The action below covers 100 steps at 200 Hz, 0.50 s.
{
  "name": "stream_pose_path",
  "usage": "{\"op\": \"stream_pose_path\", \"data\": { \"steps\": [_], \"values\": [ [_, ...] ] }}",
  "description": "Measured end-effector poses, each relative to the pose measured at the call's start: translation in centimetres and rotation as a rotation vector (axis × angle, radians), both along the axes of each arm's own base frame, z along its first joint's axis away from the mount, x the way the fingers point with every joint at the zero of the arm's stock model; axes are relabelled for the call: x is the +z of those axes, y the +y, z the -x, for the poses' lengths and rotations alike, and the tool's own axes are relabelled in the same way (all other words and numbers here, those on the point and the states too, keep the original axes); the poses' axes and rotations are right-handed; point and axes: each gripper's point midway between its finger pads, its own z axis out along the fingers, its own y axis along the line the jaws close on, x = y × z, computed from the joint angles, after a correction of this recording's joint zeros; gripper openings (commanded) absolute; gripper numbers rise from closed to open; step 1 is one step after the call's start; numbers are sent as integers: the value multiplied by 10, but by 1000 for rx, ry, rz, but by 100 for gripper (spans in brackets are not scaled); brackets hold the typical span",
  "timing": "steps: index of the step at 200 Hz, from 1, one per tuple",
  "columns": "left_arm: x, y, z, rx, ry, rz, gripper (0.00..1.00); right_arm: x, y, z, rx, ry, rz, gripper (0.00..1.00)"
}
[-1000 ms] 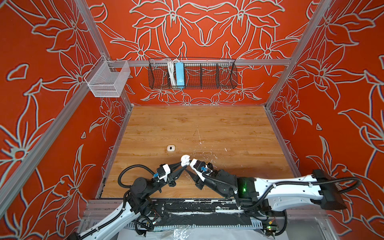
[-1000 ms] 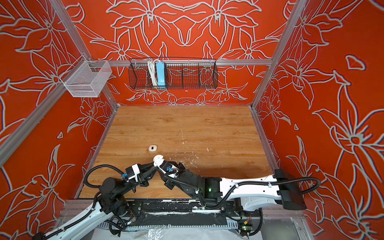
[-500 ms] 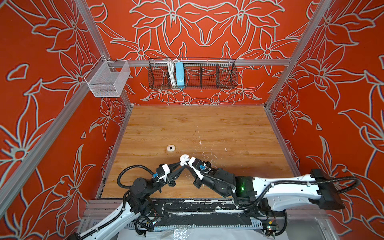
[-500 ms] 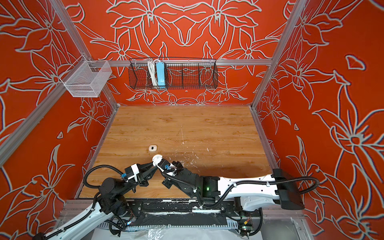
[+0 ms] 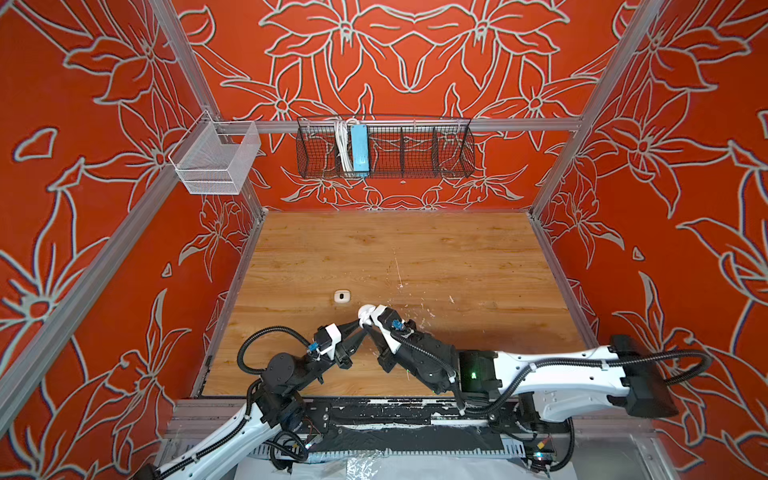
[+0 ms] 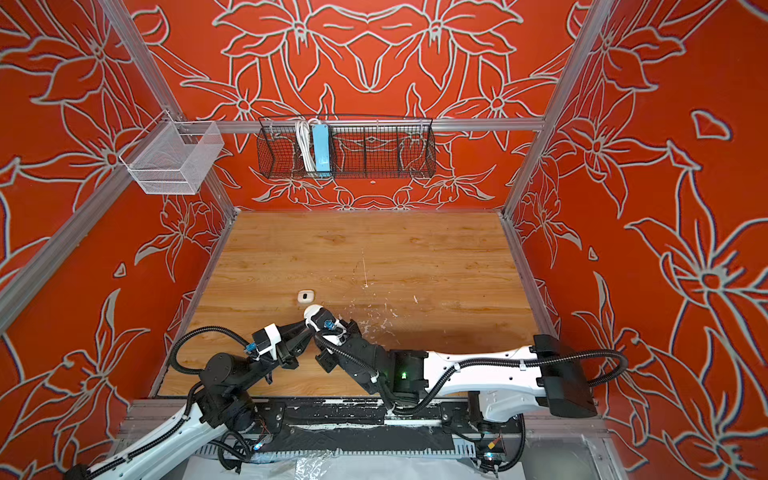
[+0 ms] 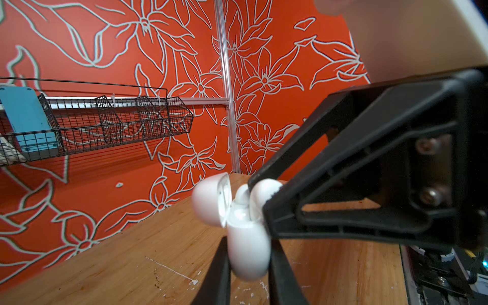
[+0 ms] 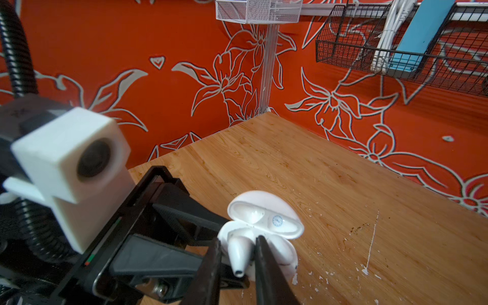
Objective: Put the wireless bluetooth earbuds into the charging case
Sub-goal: 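Push the earbud deeper into its slot with the right gripper fingertips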
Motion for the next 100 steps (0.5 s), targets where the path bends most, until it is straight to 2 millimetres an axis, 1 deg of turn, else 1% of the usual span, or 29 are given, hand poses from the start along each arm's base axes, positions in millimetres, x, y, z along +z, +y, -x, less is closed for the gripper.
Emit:
{"op": "stream_pose_path", "data": {
  "steps": [48,68,100],
  "values": [
    [0,3,-5,34,9,2,0,2,3,-3,-27,34,-9,22],
    [-1,5,-8,53,17,2,0,3,5,-6,-49,58,-22,22],
    [-5,11,-15,103,43,-4,0,-1,12,-11,-110,94,-24,26]
  ]
}}
